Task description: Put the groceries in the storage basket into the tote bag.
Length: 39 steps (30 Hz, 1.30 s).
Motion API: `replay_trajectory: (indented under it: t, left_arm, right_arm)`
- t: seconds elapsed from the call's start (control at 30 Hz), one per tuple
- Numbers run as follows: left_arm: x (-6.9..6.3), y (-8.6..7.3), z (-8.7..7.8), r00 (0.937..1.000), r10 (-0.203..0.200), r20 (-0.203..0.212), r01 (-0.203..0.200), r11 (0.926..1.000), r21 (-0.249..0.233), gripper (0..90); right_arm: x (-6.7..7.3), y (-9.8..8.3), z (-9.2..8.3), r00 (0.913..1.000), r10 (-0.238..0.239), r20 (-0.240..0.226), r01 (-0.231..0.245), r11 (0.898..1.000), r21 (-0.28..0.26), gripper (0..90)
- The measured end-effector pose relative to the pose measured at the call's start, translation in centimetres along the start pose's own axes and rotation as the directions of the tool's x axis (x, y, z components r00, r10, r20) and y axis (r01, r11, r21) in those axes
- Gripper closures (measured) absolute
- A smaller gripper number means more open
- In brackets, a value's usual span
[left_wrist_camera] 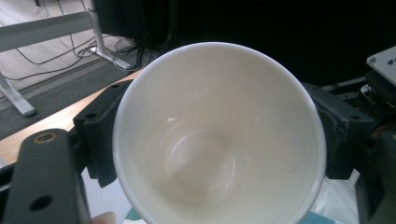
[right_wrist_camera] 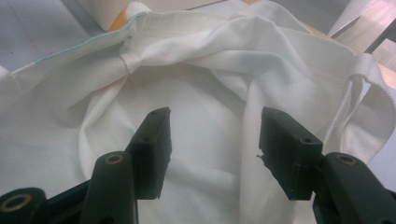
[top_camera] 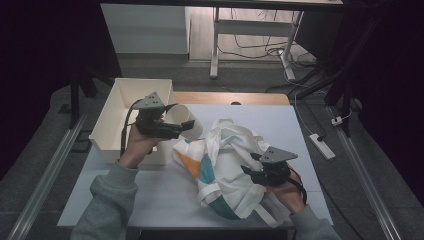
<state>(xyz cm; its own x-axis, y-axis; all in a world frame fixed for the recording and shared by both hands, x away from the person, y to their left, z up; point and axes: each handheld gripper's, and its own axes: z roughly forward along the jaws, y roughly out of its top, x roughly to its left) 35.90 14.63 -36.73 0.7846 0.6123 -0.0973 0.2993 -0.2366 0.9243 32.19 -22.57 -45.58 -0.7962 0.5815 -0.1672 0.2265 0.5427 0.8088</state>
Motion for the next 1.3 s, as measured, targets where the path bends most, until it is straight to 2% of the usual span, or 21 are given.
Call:
replay_trajectory:
  t: [0.2,0.53,0.83,1.0,1.3]
  left_arm:
    - [-0.6,-0.1,1.0,0.9997,-0.002,0.025,0.002,0.9998,0.02,19.3]
    - [-2.0,-0.3,3.3,0.9974,0.03,0.066,-0.034,0.9968,0.072,19.2]
    - [-3.4,-0.2,5.0,0.9932,0.049,0.106,-0.059,0.9942,0.09,19.2]
    - [-4.2,0.0,6.2,0.9897,0.056,0.131,-0.07,0.9928,0.097,19.2]
    - [-5.6,0.0,8.3,0.9824,0.07,0.173,-0.091,0.9887,0.119,19.2]
  right_arm:
    - [0.0,0.0,0.0,1.0,0.001,0.002,-0.001,1.0,-0.004,43.1]
    - [0.2,0.2,-0.2,0.9999,-0.001,0.01,0.001,1.0,-0.024,40.4]
    - [0.5,0.7,-0.5,0.9997,0.0,0.024,0.001,0.998,-0.057,35.2]
    - [0.7,1.1,-0.7,0.9996,0.009,0.027,-0.007,0.997,-0.079,30.2]
    - [1.4,2.2,-0.7,0.9991,0.001,0.043,0.004,0.994,-0.113,15.6]
